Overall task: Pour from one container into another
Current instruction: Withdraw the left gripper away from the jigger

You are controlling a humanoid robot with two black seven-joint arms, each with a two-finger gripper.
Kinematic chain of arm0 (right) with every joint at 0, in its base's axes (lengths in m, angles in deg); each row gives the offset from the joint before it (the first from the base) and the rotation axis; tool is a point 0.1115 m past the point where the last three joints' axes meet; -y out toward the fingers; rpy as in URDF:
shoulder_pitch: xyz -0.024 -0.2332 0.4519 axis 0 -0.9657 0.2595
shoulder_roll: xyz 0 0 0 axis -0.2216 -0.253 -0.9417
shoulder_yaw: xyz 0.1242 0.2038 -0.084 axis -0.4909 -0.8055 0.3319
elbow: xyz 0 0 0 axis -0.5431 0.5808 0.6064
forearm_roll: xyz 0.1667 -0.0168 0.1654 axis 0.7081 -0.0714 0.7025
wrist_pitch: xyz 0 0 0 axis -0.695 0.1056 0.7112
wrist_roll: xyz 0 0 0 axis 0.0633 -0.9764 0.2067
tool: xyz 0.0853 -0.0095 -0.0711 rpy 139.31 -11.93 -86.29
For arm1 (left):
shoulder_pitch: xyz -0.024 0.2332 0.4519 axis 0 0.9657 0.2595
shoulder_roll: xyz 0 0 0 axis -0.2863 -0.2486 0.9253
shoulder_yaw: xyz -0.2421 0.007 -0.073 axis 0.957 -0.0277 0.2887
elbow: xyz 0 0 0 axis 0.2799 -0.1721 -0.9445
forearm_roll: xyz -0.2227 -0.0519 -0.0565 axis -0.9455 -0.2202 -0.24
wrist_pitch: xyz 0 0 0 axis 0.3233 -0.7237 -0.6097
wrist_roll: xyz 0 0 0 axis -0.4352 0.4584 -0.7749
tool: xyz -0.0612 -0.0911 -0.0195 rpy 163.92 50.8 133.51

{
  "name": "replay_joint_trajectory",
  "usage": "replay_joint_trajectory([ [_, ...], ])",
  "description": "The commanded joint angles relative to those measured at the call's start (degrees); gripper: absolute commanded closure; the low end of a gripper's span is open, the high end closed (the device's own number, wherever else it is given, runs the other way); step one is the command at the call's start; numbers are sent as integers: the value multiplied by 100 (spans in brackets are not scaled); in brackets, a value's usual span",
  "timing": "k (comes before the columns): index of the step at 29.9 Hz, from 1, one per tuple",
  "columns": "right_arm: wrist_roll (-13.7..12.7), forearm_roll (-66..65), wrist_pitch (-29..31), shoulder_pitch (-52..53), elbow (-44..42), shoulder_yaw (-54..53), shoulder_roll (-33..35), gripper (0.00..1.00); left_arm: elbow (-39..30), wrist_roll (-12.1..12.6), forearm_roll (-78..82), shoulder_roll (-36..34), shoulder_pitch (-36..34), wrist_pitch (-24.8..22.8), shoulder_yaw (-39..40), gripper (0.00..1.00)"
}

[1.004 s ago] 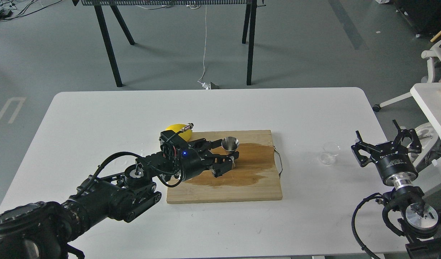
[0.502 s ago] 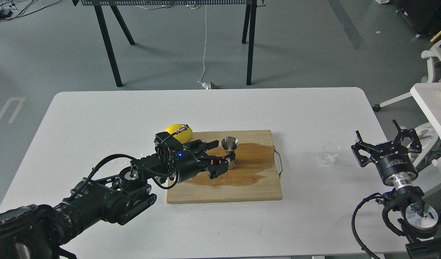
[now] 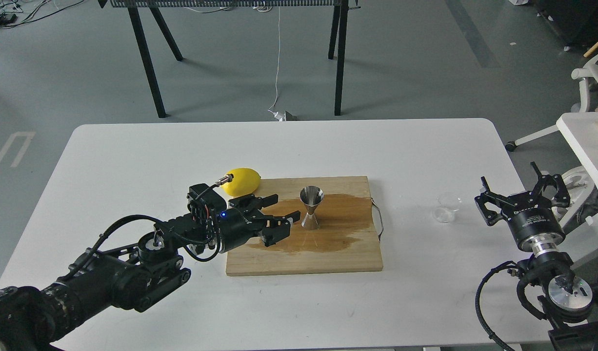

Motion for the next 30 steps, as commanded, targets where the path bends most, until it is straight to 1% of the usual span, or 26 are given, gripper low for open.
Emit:
replay_joint_trajectory([
  [1, -67, 137, 0, -95, 143, 5, 38, 1, -655, 0, -786, -511, 91, -275, 1, 19],
  [2, -76, 181, 0, -130, 231, 5, 46, 1, -822, 0, -1041, -661, 108, -459, 1, 19],
  [5, -85, 304, 0, -306, 530, 5, 213, 1, -1245, 0, -1998, -1109, 108, -1257, 19, 19],
  [7, -129, 427, 0, -473, 750, 5, 362, 1, -1412, 0, -2693, -1356, 108, -1768, 19, 18],
  [9, -199, 585, 0, -666, 934, 14, 564, 1, -1553, 0, -3274, -1558, 100, -2164, 36, 17],
  [11, -400, 725, 0, -894, 1171, 75, 827, 1, -1624, 0, -3827, -1716, 73, -2621, 80, 15],
  [13, -629, 866, 0, -1149, 1347, 102, 1039, 1, -1624, 0, -4338, -1796, 73, -3287, 264, 15],
  [15, -787, 937, 0, -1386, 1418, 119, 1127, 1, -1624, 0, -4786, -1814, 82, -4060, 605, 14],
  [16, -832, 963, 0, -1483, 1445, 119, 1162, 1, -1615, 0, -4997, -1814, 99, -4157, 808, 14],
  [18, -937, 1051, 0, -1668, 1462, 137, 1250, 1, -1536, 0, -5594, -1814, 117, -4157, 1229, 14],
  [21, -1104, 1270, 0, -1783, 1462, 189, 1268, 1, -1352, 0, -6840, -1831, 109, -4157, 1582, 14],
  [24, -1236, 1534, 0, -1731, 1454, 338, 1189, 1, -1080, 0, -8132, -1892, 38, -4157, 1636, 13],
  [26, -1254, 1640, 0, -1652, 1445, 365, 1163, 1, -965, 0, -8863, -1919, 12, -4157, 1618, 13],
  [30, -1263, 1631, 0, -1353, 1366, 400, 944, 1, -947, 0, -9139, -1928, 12, -4157, 1636, 13],
])
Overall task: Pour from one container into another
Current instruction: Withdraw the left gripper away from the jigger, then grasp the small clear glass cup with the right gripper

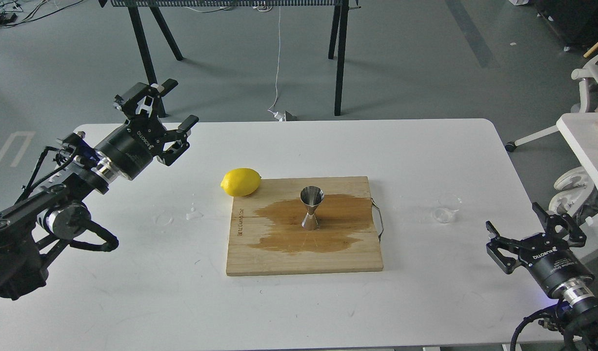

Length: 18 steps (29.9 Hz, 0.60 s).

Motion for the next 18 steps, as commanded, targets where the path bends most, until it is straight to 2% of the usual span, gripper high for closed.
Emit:
replay_joint_trajectory([
  [1, -23, 9, -66, 263, -96, 30, -250, 1, 20, -1, -224, -13, -4, -1, 9, 13],
  [6, -277, 0, -646, 649, -447, 92, -751, 1, 20, -1, -224, -22, 48, -1, 0, 13],
  [18, -357, -26, -1183, 1010, -1010, 118, -1217, 1, 73, -1, -215, -22, 75, -1, 0, 12],
])
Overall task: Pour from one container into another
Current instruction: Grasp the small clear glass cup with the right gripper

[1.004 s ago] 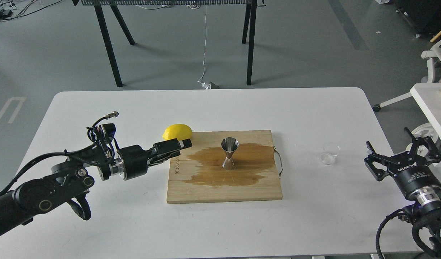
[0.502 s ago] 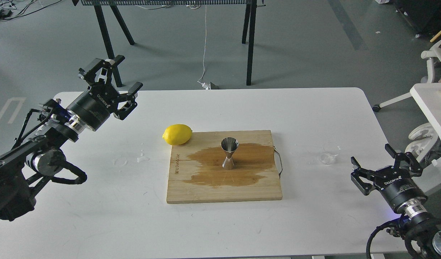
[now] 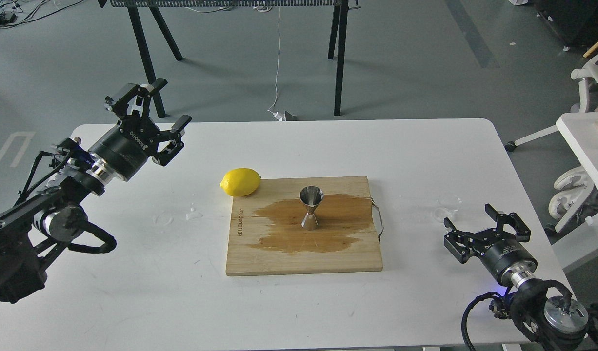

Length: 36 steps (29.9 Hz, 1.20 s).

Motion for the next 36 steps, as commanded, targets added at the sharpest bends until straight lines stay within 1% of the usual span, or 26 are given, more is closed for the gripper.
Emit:
replay_joint_trajectory([
  [1, -35, -12, -76, 122, -190, 3, -106, 1, 6, 0, 4, 8, 1, 1, 0, 12],
  [6, -36, -21, -242, 237, -330, 3, -212, 1, 14, 0, 4, 8, 9, 1, 0, 12],
  [14, -36, -47, -243, 641, -901, 47, -466, 1, 67, 0, 4, 8, 9, 1, -9, 11],
  [27, -27, -47, -243, 1186, -1631, 197, -651, 2, 76, 0, 4, -1, 62, 1, -17, 10],
  [31, -27, -47, -243, 1195, -1649, 197, -660, 4, 76, 0, 4, -1, 71, 1, -17, 10],
  [36, -27, -56, -243, 1247, -1649, 205, -660, 15, 76, 0, -5, 8, 71, 1, -18, 10],
])
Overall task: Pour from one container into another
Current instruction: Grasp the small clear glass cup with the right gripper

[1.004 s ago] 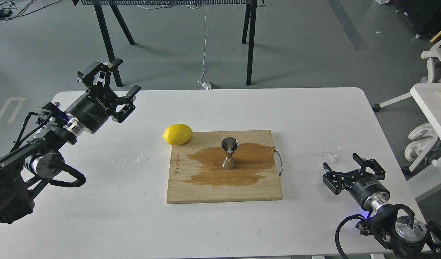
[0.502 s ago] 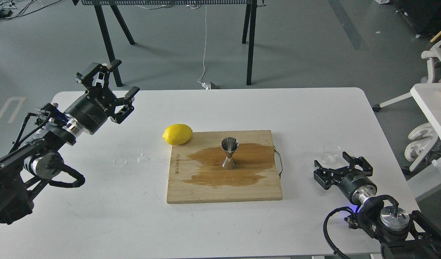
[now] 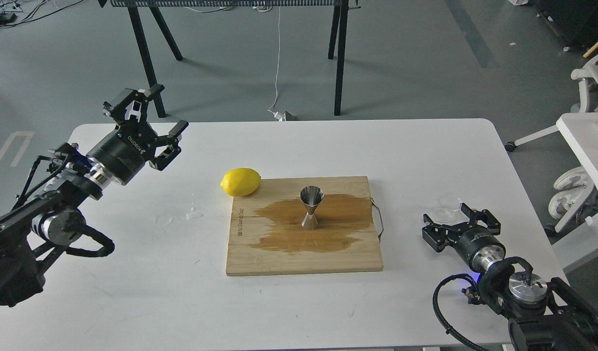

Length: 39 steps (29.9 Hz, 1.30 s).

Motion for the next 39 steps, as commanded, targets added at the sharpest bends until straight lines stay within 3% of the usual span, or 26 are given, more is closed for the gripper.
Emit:
replay_joint_trajectory([
  [1, -1, -5, 0, 53, -9, 1, 0, 17, 0, 0, -9, 9, 1, 0, 5, 10],
  [7, -1, -14, 0, 70, -18, 19, 9, 35, 35, 0, -9, 9, 10, 0, -4, 10],
  [16, 8, -5, 18, 70, -18, 282, 9, 53, 132, 0, -18, 9, 1, 0, 5, 10],
  [33, 8, -5, 114, 44, 96, 326, 9, 57, 290, 0, -18, 26, 1, 0, 5, 10],
  [39, 61, -23, 176, -167, 1096, 493, 123, 58, 290, 0, -18, 26, 1, 0, -4, 10],
])
